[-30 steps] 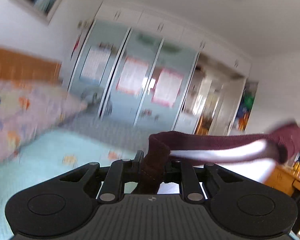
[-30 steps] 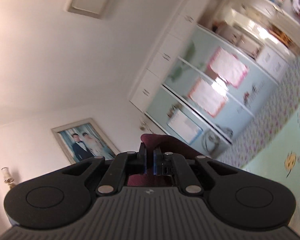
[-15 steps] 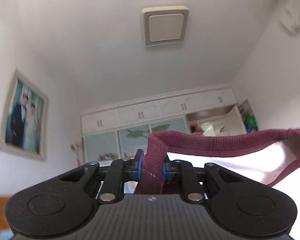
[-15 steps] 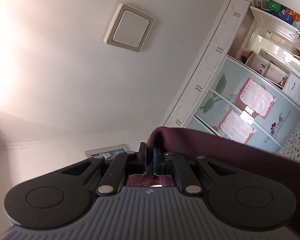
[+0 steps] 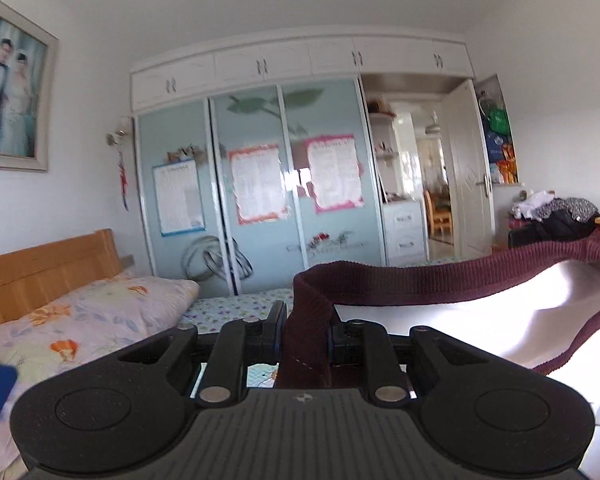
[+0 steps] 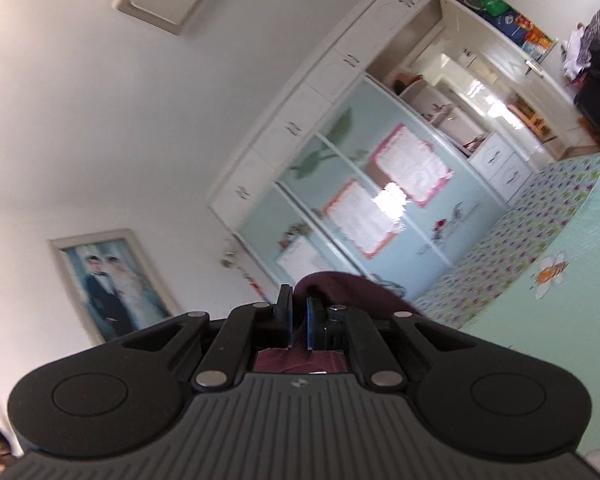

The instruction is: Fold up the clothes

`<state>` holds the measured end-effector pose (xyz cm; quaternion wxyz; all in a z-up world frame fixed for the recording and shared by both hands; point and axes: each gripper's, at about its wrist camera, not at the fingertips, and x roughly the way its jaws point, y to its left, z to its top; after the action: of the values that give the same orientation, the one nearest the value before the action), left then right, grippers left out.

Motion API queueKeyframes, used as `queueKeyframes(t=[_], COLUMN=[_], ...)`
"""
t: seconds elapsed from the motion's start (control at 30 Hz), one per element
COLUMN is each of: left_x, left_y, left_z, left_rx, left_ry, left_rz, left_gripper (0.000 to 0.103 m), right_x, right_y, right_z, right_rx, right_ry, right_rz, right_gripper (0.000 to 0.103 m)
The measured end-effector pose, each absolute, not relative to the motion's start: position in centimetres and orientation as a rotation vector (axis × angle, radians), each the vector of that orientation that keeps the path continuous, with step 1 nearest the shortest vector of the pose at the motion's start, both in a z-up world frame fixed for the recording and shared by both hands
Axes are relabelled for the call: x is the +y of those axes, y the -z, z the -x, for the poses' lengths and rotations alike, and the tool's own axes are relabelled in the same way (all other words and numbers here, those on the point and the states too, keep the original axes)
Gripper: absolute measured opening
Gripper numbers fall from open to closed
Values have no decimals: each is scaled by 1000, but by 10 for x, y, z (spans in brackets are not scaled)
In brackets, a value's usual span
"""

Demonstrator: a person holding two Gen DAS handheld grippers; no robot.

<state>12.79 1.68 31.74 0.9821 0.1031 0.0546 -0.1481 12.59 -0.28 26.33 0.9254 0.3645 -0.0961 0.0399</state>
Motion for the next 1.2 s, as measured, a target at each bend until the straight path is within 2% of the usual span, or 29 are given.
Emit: queueKeyframes(t=[0.13,0.2,0.43,0.5,0.53,0.57,0.67,0.8,0.87,0.97,1.07,1.13,1.2], left_x=[-23,-48,-141,-162,-169,-176,-173,-127,-90,-40,9,44,72], left_y=[-342,-334,-260,-224,-196,-168,-79,-10,-5,-12,-11,-8,-10], left_z=[-193,-232,-396,-451,-477,-501,-545,-538,-512,-461,-399,-363,-330], left_rx=[104,128,258,321,373,451,683,796,791,807,819,835,849], left_ry=[287,288,280,244,207,181,211,260,290,342,336,315,249], left_rz=[-329,-389,-492,-500,-522,-558,-564,-487,-390,-272,-182,-83,38], left_gripper=[23,25,28,46,70,82,82,82,82,84,93,92,92], right_x=[-36,-53,-99,-118,-128,-138,-158,-153,-143,-109,-76,-53,-28], right_y=[-271,-265,-222,-196,-183,-170,-111,-49,-35,-27,-25,-24,-22], right_z=[-182,-210,-317,-360,-382,-403,-441,-407,-370,-302,-246,-237,-235], right_rx=[-169,-156,-42,43,86,128,290,329,320,308,316,351,401], right_ry=[-28,4,113,170,198,227,251,148,107,79,26,-20,-76], right_rz=[-755,-770,-744,-749,-751,-753,-856,-902,-907,-855,-796,-786,-787], right_gripper=[8,8,8,8,10,11,15,17,21,40,44,50,51])
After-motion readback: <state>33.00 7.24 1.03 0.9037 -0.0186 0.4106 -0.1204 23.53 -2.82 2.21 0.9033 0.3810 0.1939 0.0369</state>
